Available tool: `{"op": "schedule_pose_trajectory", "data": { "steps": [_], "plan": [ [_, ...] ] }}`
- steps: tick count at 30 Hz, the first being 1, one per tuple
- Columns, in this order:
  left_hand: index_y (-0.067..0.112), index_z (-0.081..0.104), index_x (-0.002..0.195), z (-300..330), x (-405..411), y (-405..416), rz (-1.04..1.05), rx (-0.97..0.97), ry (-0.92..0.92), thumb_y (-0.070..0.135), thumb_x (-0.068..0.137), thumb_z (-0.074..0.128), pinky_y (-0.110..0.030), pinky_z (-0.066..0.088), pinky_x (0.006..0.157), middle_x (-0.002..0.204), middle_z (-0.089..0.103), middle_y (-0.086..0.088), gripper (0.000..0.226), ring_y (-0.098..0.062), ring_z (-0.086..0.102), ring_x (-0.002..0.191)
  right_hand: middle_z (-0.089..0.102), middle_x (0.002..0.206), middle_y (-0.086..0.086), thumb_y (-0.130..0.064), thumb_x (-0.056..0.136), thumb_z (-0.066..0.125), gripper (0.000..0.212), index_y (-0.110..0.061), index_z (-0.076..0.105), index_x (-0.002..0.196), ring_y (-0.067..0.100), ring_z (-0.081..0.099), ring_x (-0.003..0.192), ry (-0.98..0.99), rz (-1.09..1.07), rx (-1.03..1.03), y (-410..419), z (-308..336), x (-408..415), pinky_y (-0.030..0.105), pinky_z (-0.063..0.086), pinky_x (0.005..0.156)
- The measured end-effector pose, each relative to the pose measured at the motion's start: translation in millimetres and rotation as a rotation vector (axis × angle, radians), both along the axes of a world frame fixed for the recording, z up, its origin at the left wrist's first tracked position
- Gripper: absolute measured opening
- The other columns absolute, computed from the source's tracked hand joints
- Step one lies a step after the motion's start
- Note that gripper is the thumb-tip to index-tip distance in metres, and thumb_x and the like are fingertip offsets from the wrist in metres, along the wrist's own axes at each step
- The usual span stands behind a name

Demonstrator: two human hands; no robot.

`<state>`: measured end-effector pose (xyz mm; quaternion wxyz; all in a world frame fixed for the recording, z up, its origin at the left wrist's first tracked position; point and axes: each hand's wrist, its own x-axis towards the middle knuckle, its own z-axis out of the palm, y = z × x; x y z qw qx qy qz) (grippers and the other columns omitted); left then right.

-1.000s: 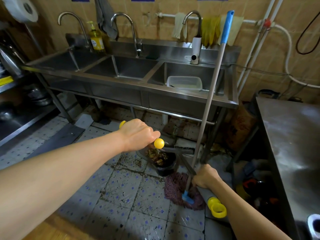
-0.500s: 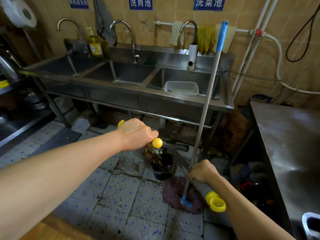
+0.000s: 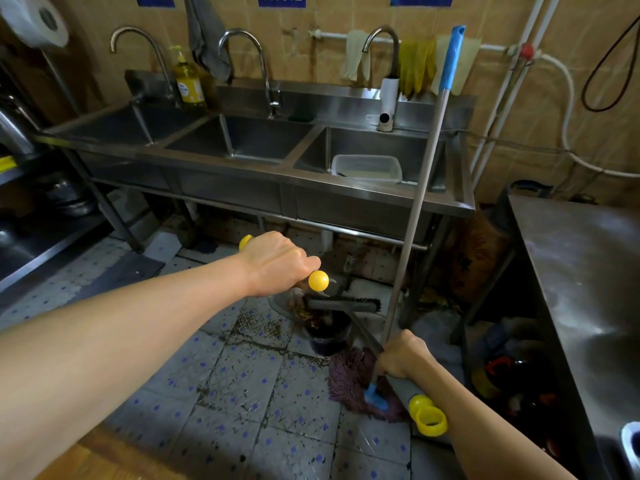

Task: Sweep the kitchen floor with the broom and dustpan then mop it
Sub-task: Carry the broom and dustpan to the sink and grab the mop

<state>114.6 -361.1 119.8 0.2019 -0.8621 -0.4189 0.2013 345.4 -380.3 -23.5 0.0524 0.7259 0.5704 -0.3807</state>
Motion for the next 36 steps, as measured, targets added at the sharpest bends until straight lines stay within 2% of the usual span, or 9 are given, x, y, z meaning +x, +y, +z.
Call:
{"op": "schedule_pose_trajectory", "data": {
  "steps": [3,6,8,10,15,26,31,33,36],
  "plan": [
    [0.011,0.049,0.112,-3,1,-1,-0.010,0.006,0.005,0.000,0.090,0.036,-0.030,0.028,0.052,0.092,0.064,-0.006,0.028,-0.030,0.061,0.077,0.059,0.123,0.008,-0.030,0.083,0.058,0.046,-0.005,0.059,0.122,0.022,0.059,0.110,-0.066,0.031,0.013,-4,6,1,0.018,0.041,0.059],
    [0.010,0.050,0.112,-4,2,-1,-0.023,0.009,0.005,-0.001,0.089,0.036,-0.027,0.025,0.048,0.091,0.064,-0.006,0.029,-0.029,0.061,0.076,0.056,0.125,0.008,-0.031,0.085,0.055,0.048,-0.004,0.057,0.125,0.021,0.058,0.107,-0.089,0.060,0.019,-3,12,2,0.018,0.039,0.058],
    [0.011,0.050,0.111,-4,4,-2,-0.021,0.002,0.008,0.000,0.089,0.036,-0.026,0.021,0.046,0.092,0.064,-0.006,0.028,-0.029,0.062,0.077,0.059,0.121,0.005,-0.034,0.084,0.058,0.051,-0.004,0.057,0.125,0.017,0.056,0.094,-0.090,0.052,0.008,0,18,2,0.016,0.037,0.053],
    [0.012,0.048,0.111,-2,5,-2,-0.014,-0.001,0.012,0.002,0.091,0.036,-0.027,0.024,0.049,0.093,0.064,-0.005,0.026,-0.029,0.061,0.078,0.062,0.116,0.005,-0.033,0.082,0.063,0.048,-0.004,0.060,0.121,0.014,0.056,0.089,-0.067,0.036,0.010,3,23,1,0.018,0.034,0.047],
    [0.013,0.047,0.111,1,5,-2,-0.024,0.005,0.009,0.002,0.091,0.036,-0.029,0.031,0.054,0.091,0.063,-0.004,0.026,-0.028,0.062,0.078,0.064,0.116,0.012,-0.017,0.079,0.067,0.038,-0.005,0.063,0.115,0.025,0.060,0.110,0.095,-0.072,0.050,10,27,-6,0.022,0.041,0.060],
    [0.012,0.046,0.112,2,2,-6,0.004,0.003,0.020,0.000,0.089,0.035,-0.031,0.034,0.058,0.093,0.063,-0.004,0.029,-0.028,0.061,0.080,0.059,0.122,0.014,-0.016,0.086,0.060,0.037,-0.003,0.058,0.120,0.028,0.057,0.115,0.062,-0.111,0.009,-20,-18,-9,0.028,0.046,0.085],
    [0.013,0.047,0.111,0,6,-9,0.015,0.003,0.009,0.002,0.090,0.035,-0.029,0.033,0.058,0.092,0.063,-0.003,0.026,-0.026,0.054,0.072,0.058,0.115,0.007,-0.029,0.080,0.063,0.047,-0.005,0.061,0.121,0.023,0.060,0.099,-0.059,0.007,-0.012,-23,-16,-3,0.021,0.039,0.054],
    [0.013,0.047,0.110,0,9,-8,0.013,0.004,0.014,0.002,0.091,0.035,-0.029,0.033,0.057,0.091,0.063,-0.003,0.025,-0.025,0.053,0.071,0.060,0.110,0.007,-0.029,0.079,0.062,0.045,-0.006,0.063,0.117,0.023,0.060,0.095,-0.075,0.023,0.001,-22,-11,2,0.020,0.038,0.053],
    [0.012,0.047,0.109,-1,13,-10,-0.014,0.024,0.027,0.002,0.091,0.035,-0.029,0.032,0.053,0.089,0.063,-0.004,0.023,-0.028,0.058,0.073,0.063,0.117,0.007,-0.035,0.077,0.063,0.048,-0.008,0.064,0.116,0.023,0.061,0.104,-0.097,0.040,0.028,-21,-6,9,0.016,0.039,0.056]
  ]
}}
